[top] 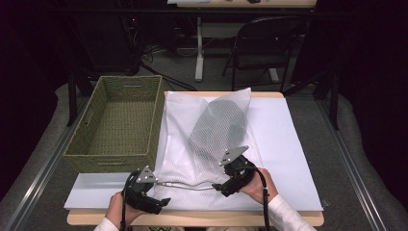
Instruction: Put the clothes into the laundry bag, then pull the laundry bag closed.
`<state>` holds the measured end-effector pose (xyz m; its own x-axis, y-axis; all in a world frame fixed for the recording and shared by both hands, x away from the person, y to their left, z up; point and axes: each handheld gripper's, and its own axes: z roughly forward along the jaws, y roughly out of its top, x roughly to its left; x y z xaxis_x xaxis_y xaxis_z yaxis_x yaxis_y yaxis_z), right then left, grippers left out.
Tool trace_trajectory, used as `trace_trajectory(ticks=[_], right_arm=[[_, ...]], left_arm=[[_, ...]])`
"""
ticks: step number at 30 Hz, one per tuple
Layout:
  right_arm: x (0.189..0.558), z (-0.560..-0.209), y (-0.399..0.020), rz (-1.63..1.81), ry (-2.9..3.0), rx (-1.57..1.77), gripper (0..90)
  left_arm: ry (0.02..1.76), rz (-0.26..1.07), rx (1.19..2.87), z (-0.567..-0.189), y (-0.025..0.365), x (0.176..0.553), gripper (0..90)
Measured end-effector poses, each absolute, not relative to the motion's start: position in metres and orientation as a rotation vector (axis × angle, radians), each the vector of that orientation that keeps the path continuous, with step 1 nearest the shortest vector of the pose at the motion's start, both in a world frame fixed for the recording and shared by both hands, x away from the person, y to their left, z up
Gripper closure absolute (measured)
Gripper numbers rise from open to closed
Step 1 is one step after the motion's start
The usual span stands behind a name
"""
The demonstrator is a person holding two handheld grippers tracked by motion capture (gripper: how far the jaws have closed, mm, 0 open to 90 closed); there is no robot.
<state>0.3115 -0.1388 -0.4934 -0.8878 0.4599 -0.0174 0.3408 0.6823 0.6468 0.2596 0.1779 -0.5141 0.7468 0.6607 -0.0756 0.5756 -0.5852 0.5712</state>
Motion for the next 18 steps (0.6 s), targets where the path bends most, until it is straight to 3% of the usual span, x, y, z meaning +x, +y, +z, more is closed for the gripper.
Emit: trace_trajectory(ticks=[8,13,18], right_arm=[[0.311,-0.494,-0.134,1.002,2.71,0.637,12.9],[0.31,-0.493,-0.13,0.983,2.726,0.631,11.8],[0.311,-0.495,-0.124,0.979,2.739,0.632,14.5]], left_arm=[[1.05,0.231,2.377,-0.519,0.189,0.254,15.7],[1.118,0.175,2.375,-0.525,0.194,0.258,17.0],[1.121,0.129,2.377,-0.531,0.19,0.259,24.4]])
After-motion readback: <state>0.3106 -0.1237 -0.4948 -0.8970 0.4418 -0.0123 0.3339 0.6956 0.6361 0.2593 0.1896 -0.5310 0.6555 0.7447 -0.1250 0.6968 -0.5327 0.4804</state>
